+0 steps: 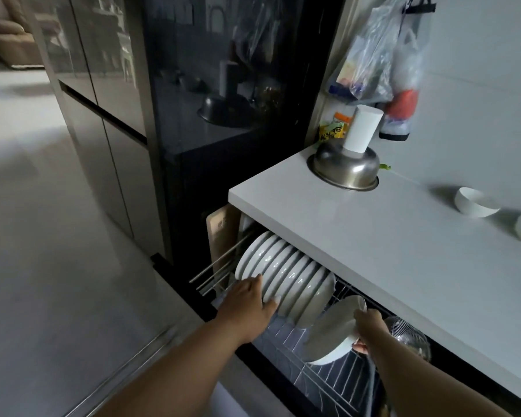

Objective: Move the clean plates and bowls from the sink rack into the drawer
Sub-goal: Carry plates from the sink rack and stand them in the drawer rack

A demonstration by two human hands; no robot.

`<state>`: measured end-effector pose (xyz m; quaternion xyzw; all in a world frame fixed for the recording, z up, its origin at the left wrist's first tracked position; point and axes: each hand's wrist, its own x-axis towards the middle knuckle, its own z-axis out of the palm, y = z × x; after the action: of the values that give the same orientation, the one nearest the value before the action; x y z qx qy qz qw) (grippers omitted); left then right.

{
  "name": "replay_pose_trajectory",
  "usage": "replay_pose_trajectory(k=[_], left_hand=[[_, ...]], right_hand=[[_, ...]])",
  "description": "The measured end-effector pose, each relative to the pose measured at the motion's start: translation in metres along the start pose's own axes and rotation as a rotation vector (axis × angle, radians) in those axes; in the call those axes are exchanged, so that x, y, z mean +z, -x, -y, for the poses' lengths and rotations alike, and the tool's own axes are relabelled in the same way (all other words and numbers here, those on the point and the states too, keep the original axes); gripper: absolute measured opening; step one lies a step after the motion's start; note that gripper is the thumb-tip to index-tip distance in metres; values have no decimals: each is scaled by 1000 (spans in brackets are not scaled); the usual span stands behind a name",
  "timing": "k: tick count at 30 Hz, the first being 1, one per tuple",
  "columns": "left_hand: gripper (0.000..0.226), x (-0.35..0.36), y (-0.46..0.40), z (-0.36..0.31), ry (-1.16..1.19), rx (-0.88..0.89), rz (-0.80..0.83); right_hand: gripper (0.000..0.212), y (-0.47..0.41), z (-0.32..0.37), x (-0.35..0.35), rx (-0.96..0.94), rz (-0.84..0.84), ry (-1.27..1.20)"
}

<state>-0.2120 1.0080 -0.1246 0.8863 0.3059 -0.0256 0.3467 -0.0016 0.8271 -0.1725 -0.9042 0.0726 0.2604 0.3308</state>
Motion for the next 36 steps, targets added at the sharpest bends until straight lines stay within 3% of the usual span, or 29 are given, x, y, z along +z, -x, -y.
replay_pose_trajectory(k=[11, 21, 36], left_hand=[[75, 28, -49, 14, -264, 91, 16], [76, 40, -69, 25, -314, 121, 23], [75, 44, -81, 33, -334, 136, 2]], right_hand=[[50, -30, 13, 24, -129, 3, 114], [42, -46, 31, 40, -225, -9, 191], [50, -62, 38, 59, -282, -30, 392]])
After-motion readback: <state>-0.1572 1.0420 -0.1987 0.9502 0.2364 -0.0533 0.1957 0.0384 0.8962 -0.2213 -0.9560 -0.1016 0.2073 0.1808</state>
